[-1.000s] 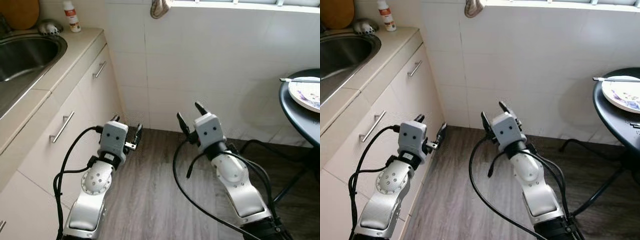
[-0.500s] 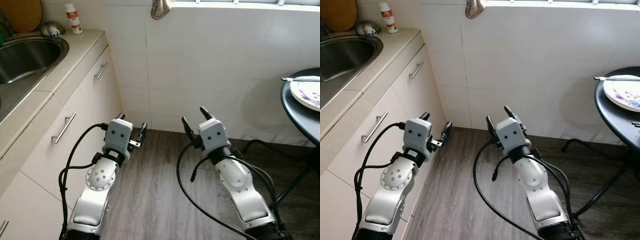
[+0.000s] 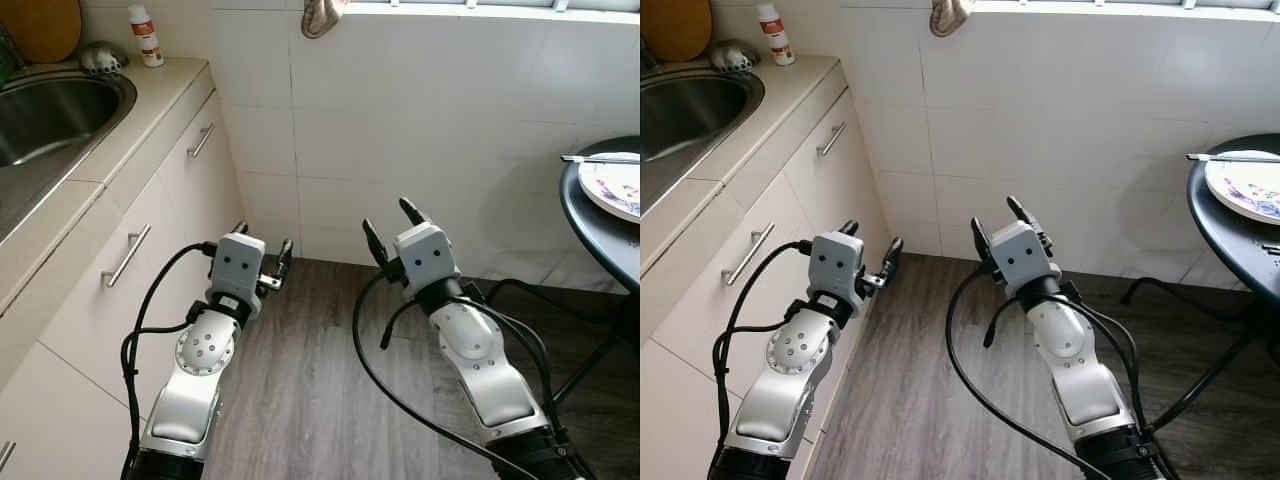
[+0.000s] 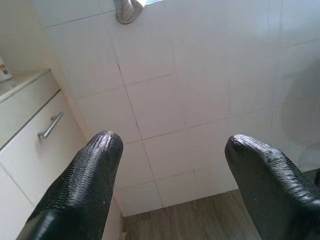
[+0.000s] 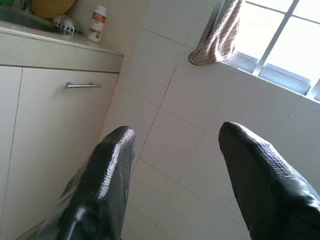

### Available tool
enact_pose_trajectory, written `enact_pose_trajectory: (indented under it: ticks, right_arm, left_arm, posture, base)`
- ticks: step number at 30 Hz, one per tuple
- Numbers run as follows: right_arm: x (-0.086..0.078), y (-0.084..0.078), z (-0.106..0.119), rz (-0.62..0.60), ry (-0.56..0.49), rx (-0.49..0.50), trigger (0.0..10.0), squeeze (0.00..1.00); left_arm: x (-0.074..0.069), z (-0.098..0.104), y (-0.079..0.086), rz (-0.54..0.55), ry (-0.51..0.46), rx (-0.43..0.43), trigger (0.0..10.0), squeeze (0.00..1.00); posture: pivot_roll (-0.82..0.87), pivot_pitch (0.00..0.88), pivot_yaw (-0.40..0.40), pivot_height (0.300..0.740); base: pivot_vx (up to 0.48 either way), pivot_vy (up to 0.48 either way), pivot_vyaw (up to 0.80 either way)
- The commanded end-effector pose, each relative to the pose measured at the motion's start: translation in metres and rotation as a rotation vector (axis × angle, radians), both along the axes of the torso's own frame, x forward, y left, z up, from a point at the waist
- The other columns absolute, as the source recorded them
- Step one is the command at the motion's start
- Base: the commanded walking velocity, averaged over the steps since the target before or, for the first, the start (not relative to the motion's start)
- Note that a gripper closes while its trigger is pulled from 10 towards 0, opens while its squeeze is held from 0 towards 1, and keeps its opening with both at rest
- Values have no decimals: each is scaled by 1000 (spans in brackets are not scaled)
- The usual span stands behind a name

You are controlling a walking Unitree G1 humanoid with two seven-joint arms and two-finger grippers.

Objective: Kitchen organization

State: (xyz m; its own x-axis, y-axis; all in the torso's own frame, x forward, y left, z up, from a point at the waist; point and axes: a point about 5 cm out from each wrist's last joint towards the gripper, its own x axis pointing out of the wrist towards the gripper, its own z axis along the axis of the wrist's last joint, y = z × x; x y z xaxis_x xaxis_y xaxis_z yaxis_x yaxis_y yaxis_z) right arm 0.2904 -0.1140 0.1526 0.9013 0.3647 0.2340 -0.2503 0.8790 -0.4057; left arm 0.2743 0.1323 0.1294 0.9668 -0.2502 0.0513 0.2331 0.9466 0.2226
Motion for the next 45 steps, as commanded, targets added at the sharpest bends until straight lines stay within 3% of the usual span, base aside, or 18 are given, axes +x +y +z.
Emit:
enact_pose_trajectory:
  ticks: [1, 5, 10, 13, 19, 34, 40, 42, 45]
  right_arm:
    - [0, 0, 1, 11, -7, 1, 10000, 0]
    - [0, 6, -1, 18, -4, 8, 10000, 0]
    - [3, 9, 1, 23, 4, 17, 10000, 0]
    - [1, 4, 0, 8, 10, 21, 10000, 0]
    - [-2, -2, -3, -4, 16, 17, 10000, 0]
    - [-2, -7, -8, -11, 45, 16, 10000, 0]
    - [-15, -19, -11, -42, 45, -5, 10000, 0]
    - [-23, -32, -12, -71, 50, -19, 10000, 0]
    - [-30, -33, -23, -67, 99, 1, 10000, 0]
  left_arm:
    - [0, 2, 0, -6, -10, 12, 10000, 0]
    - [2, 4, 10, 25, -15, 19, 10000, 0]
    - [3, 6, 8, 18, -20, 24, 10000, 0]
    - [3, 6, 2, 0, -10, 13, 10000, 0]
    - [4, 7, 6, 32, -4, -23, 10000, 0]
    - [5, 4, 6, 12, -2, 32, 10000, 0]
    - [-3, 5, 15, 43, -18, 88, 10000, 0]
    - [-13, 2, 21, 42, -2, 96, 10000, 0]
    - [-14, -2, 21, 42, 11, 95, 10000, 0]
  posture:
    - [-16, 0, -29, 740]
    - [1, 0, -21, 740]
    - [-2, 0, -16, 740]
    - [-23, 0, -25, 740]
    - [-20, 0, -39, 740]
    - [-27, 0, -27, 740]
    - [-29, 0, -22, 740]
    - [-25, 0, -23, 740]
    - [-23, 0, -23, 740]
  base:
    - [0, 0, 0]
    - [0, 0, 0]
    - [0, 0, 0]
    - [0, 0, 0]
    - [0, 0, 0]
    - [0, 0, 0]
    - [0, 0, 0]
    - [0, 0, 0]
    - [0, 0, 0]
